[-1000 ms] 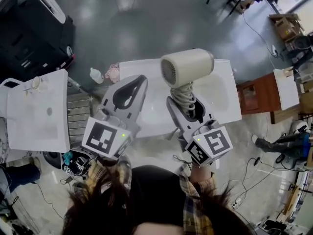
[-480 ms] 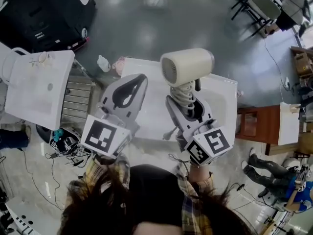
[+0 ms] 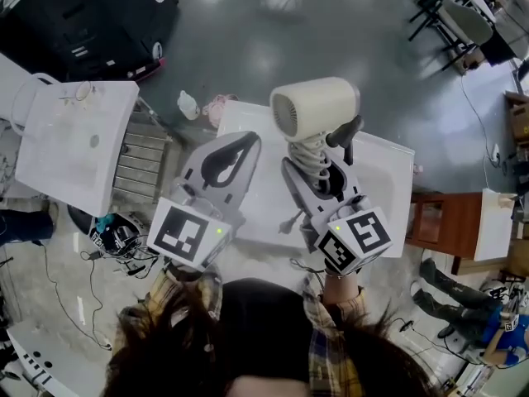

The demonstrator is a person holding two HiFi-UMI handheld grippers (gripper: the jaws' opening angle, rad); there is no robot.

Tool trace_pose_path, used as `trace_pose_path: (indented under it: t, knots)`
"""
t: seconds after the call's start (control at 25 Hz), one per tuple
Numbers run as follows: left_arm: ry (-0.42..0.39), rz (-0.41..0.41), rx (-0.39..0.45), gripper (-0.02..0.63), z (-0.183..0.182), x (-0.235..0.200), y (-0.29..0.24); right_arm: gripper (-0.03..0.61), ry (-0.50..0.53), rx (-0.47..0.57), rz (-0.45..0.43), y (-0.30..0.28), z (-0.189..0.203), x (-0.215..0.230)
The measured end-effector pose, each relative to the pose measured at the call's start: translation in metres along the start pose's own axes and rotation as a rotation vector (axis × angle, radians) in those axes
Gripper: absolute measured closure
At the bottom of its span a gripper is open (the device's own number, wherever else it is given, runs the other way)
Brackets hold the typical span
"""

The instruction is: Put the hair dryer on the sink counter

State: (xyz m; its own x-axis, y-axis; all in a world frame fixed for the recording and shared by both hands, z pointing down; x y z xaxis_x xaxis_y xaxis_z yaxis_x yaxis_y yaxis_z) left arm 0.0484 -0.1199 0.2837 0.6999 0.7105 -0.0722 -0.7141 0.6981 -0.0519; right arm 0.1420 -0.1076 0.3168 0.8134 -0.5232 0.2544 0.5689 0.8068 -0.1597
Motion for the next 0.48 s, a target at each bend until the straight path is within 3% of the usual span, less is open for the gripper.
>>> trace_pose_path:
  t: [0.48]
  knots:
    - [0.007,-0.035,-0.002,0.595,-0.002,-0.034,0.002,0.353,-0.006,-0.005,-0.001,-0.026,-0.007,-0.001]
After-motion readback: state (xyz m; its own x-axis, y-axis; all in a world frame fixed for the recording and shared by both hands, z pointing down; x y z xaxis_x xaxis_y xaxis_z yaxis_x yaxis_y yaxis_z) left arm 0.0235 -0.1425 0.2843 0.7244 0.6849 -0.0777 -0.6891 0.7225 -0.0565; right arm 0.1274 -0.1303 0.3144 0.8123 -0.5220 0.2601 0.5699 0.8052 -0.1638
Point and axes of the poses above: the fingertips, and each gripper's own axes: y backward along the fingers, x to its right, z out of its underside, the point moved 2 cm from there along y, backward along the fingers, and after that the axes turned 1 degree about z, right-handed, at the moved point
